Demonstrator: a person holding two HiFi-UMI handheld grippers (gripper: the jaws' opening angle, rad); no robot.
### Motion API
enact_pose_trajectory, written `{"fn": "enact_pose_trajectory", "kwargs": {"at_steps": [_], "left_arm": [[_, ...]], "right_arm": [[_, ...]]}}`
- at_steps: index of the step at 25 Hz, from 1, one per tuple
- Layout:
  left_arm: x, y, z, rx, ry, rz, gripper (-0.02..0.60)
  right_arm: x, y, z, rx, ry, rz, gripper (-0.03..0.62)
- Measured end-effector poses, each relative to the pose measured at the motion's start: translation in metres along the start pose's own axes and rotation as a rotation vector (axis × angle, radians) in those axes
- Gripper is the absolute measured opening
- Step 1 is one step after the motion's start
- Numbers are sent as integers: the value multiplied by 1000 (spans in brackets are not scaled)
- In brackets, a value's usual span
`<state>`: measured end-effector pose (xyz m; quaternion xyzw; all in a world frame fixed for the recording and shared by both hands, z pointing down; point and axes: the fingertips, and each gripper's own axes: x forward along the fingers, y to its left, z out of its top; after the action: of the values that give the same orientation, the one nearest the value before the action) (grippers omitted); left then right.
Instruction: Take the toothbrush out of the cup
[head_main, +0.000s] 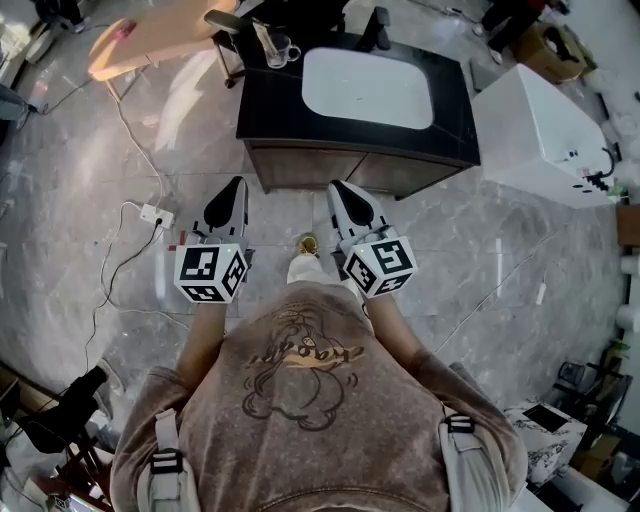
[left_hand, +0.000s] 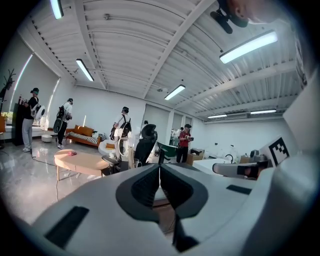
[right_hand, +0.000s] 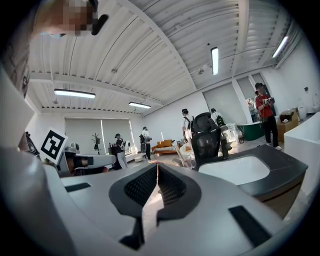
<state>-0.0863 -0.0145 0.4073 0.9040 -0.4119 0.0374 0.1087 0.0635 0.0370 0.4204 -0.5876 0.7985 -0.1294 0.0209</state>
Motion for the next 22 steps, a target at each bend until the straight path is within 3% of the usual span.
{"fn": "enact_pose_trajectory", "kwargs": {"at_steps": [12,22], "left_arm": [[102,15,29,-20,-34,77,18],[131,52,44,-8,-45,130,18]], "right_arm": [[67,-89,42,-29,-8,66,20],[126,-94,51,-36,-3,120,20]]}}
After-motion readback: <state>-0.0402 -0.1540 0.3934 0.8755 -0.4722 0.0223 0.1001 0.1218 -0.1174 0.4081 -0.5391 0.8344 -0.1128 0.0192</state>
